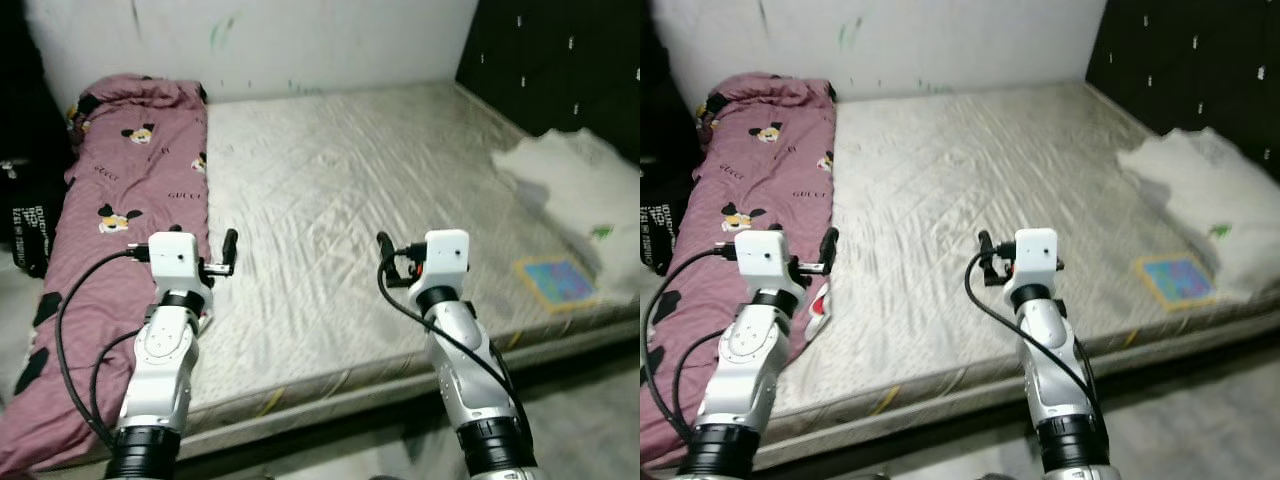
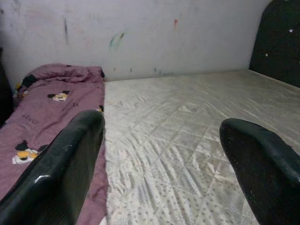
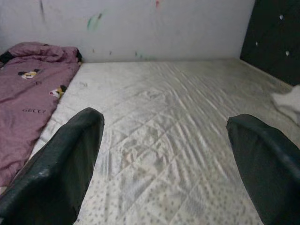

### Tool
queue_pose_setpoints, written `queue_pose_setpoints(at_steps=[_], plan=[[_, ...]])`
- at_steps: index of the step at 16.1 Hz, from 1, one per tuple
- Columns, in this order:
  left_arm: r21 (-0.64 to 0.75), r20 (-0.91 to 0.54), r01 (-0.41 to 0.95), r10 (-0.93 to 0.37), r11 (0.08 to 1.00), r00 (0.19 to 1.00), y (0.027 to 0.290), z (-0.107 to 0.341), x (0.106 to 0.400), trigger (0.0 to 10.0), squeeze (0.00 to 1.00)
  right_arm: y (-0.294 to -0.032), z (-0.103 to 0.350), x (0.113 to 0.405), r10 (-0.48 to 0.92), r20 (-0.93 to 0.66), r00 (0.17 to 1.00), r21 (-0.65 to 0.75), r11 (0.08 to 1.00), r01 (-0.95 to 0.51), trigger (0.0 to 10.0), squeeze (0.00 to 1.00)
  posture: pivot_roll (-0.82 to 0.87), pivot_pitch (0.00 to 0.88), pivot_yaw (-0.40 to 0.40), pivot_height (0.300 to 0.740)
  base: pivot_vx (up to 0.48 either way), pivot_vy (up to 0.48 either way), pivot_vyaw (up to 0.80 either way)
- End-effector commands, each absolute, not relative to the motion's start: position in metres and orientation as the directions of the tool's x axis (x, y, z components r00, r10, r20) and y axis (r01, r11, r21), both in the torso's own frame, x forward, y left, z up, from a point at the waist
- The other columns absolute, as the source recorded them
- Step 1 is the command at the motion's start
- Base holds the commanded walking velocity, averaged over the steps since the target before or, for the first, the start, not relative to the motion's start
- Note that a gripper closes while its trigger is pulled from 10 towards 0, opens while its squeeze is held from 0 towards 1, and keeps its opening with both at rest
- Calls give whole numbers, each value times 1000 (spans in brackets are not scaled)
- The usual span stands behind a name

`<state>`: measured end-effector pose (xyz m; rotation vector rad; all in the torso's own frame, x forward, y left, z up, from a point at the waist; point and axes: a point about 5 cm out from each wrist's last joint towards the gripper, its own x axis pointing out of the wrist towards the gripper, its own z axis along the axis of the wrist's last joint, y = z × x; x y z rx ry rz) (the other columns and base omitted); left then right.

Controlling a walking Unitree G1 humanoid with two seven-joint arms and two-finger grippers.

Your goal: Clean up the room

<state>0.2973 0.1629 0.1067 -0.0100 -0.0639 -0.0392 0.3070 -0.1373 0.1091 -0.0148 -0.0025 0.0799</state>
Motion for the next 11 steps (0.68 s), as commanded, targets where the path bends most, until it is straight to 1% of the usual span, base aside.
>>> queue_pose_setpoints(at_steps=[1, 11], plan=[[-6, 47, 48, -48, 999, 998, 162, 105, 297, 10000, 0, -143, 106, 306, 65, -12, 998, -16, 998, -65, 10000, 0, 14, 0, 15, 740, 0, 480, 0], [-16, 46, 52, -51, 999, 998, 161, 104, 297, 10000, 0, -142, 107, 306, 68, -4, 998, -22, 997, -68, 10000, 0, 16, 0, 15, 740, 0, 480, 0]])
